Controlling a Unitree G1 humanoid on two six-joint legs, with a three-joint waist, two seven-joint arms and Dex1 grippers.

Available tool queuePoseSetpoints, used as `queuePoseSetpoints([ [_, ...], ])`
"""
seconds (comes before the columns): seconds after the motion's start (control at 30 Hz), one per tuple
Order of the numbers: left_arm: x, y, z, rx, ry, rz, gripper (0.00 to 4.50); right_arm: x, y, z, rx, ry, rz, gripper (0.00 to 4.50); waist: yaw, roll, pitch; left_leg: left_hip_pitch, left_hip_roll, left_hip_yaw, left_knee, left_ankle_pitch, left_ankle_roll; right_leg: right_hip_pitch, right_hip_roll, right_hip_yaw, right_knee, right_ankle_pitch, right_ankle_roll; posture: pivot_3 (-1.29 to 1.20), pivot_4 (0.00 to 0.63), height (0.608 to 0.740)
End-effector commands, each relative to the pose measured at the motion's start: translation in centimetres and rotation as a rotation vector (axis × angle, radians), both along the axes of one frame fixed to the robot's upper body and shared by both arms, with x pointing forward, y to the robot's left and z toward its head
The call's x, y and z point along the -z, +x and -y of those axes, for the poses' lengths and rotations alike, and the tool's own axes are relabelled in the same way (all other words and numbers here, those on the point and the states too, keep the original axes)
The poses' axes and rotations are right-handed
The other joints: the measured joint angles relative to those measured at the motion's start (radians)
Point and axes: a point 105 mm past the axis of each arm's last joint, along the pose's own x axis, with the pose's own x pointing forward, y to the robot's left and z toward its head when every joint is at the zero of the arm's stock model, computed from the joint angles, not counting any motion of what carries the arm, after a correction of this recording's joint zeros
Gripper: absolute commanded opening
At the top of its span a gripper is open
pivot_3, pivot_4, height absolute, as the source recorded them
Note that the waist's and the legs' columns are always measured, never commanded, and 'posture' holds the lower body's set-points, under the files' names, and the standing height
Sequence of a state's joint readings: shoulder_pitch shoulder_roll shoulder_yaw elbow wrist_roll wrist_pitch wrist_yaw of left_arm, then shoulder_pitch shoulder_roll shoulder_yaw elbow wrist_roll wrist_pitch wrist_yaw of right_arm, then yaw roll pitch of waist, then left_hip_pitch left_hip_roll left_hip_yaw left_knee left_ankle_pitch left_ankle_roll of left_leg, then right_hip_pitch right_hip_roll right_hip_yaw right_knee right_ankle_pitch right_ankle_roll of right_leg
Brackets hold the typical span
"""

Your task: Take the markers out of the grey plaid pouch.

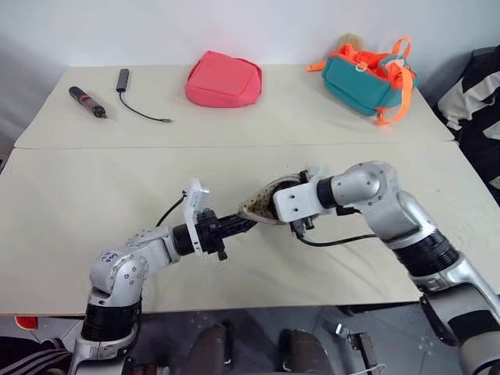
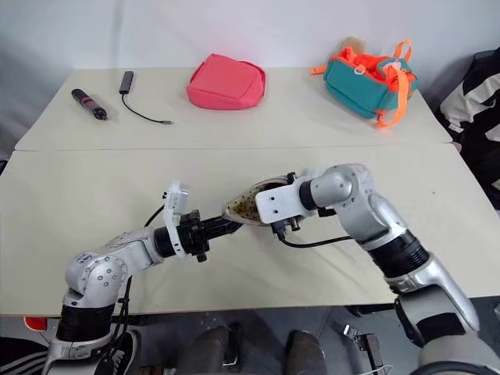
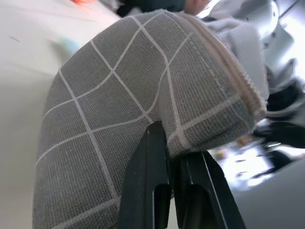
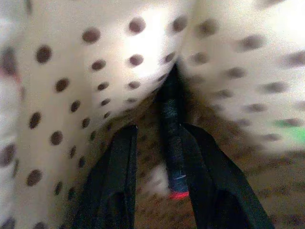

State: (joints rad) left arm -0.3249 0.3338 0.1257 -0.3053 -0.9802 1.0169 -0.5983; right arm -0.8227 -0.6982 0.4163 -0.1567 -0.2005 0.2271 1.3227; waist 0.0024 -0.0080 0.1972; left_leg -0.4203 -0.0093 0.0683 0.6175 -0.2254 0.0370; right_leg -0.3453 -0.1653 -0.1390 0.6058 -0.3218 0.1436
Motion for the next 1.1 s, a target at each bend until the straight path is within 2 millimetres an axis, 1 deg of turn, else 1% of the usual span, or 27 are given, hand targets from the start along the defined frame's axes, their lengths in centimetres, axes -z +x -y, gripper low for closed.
queuePoseSetpoints([
  [0.03,-1.7,-0.7,-0.6,0.033,-0.128,-0.031,0.00,-1.6,-1.8,-0.7,-0.052,0.020,-0.047,1.43,-0.001,0.000,0.000,0.000,0.000,0.000,0.001,-0.001,0.000,0.001,0.000,0.000,0.000,0.000,0.000,0.00,0.150,0.740],
  [0.07,-1.5,-0.5,-0.9,0.020,-0.134,-0.055,0.00,-1.7,-2.0,-1.0,-0.058,0.035,-0.053,1.43,-0.002,0.000,0.000,0.000,0.001,0.000,0.002,-0.001,-0.001,0.001,0.000,0.000,0.000,0.000,0.000,0.00,0.150,0.740],
  [0.1,-0.7,-0.2,-1.1,-0.007,-0.110,-0.077,0.00,-1.6,-2.0,-1.1,-0.054,0.037,-0.061,1.43,-0.004,0.000,0.000,0.000,0.001,0.000,0.002,-0.001,-0.001,0.001,0.000,0.000,0.001,0.000,0.000,0.00,0.150,0.740],
  [0.17,0.7,-0.1,-1.3,-0.033,-0.026,-0.088,0.00,-0.7,-1.8,-0.8,-0.049,-0.006,-0.055,1.43,-0.004,0.000,0.000,0.001,0.001,0.001,0.002,-0.002,-0.002,0.001,0.000,0.001,0.001,0.000,0.000,0.00,0.150,0.740],
  [0.23,2.4,-0.1,-1.5,-0.060,0.057,-0.096,0.00,0.9,-1.2,-0.5,-0.026,-0.049,-0.050,1.43,-0.003,0.000,0.000,0.001,0.001,0.001,0.002,-0.002,-0.002,0.001,0.001,0.001,0.001,0.000,0.000,0.00,0.150,0.740],
  [0.3,3.2,-0.2,-1.7,-0.078,0.089,-0.082,0.00,2.3,-1.0,-0.1,-0.031,-0.107,-0.051,1.43,-0.003,0.000,0.000,0.001,0.001,0.002,0.002,-0.003,-0.004,0.000,0.001,0.001,0.001,0.000,0.000,0.00,0.150,0.740],
  [0.4,4.3,0.1,-2.5,-0.130,0.157,-0.076,0.00,2.8,-0.6,-0.5,-0.020,-0.107,-0.058,1.43,-0.003,-0.001,0.000,0.001,0.001,0.003,0.002,-0.004,-0.006,-0.001,0.001,0.003,0.001,0.000,0.000,0.00,0.150,0.740],
  [0.47,4.6,0.5,-2.8,-0.161,0.164,-0.074,0.00,3.0,0.1,-0.9,-0.011,-0.097,-0.042,1.43,-0.003,-0.001,0.000,0.002,0.001,0.003,0.003,-0.005,-0.007,-0.001,0.001,0.003,-0.001,0.000,0.000,0.00,0.150,0.740],
  [0.57,4.1,1.1,-3.0,-0.193,0.148,-0.032,0.00,3.4,0.6,-1.0,-0.014,-0.123,-0.022,1.43,-0.005,-0.001,0.000,0.004,0.002,0.005,0.003,-0.005,-0.008,0.000,0.002,0.004,-0.001,0.001,-0.001,0.00,0.150,0.740],
  [0.7,3.9,1.6,-3.3,-0.222,0.126,-0.027,0.00,3.9,1.2,-1.2,0.004,-0.130,-0.004,1.43,-0.005,-0.001,0.000,0.006,0.003,0.006,0.002,-0.005,-0.008,0.000,0.002,0.006,0.000,0.000,-0.002,0.00,0.150,0.740],
  [0.83,4.0,1.6,-3.1,-0.217,0.125,-0.027,0.00,4.7,1.2,-1.0,0.003,-0.154,-0.018,1.43,-0.005,-0.001,0.000,0.006,0.003,0.007,0.002,-0.005,-0.008,0.000,0.002,0.006,0.000,0.000,-0.002,0.00,0.150,0.740],
  [0.93,4.1,1.5,-2.9,-0.213,0.123,-0.035,0.00,5.8,1.5,-0.4,0.008,-0.203,-0.003,1.43,-0.005,-0.001,0.000,0.006,0.003,0.007,0.002,-0.006,-0.008,0.000,0.002,0.007,0.000,0.000,-0.002,0.00,0.150,0.740],
  [1.03,4.0,1.4,-2.8,-0.205,0.123,-0.032,0.00,6.3,2.2,-1.1,0.037,-0.180,0.005,1.43,-0.007,-0.001,-0.001,0.008,0.004,0.008,0.002,-0.006,-0.008,0.001,0.002,0.007,0.000,0.000,-0.002,0.00,0.150,0.740],
  [1.1,4.0,1.4,-2.7,-0.204,0.119,-0.033,0.00,6.3,2.4,-1.5,0.049,-0.157,-0.003,1.43,-0.007,-0.003,-0.002,0.011,0.004,0.009,0.001,-0.006,-0.009,0.003,0.002,0.008,0.000,0.000,-0.002,0.00,0.150,0.740],
])
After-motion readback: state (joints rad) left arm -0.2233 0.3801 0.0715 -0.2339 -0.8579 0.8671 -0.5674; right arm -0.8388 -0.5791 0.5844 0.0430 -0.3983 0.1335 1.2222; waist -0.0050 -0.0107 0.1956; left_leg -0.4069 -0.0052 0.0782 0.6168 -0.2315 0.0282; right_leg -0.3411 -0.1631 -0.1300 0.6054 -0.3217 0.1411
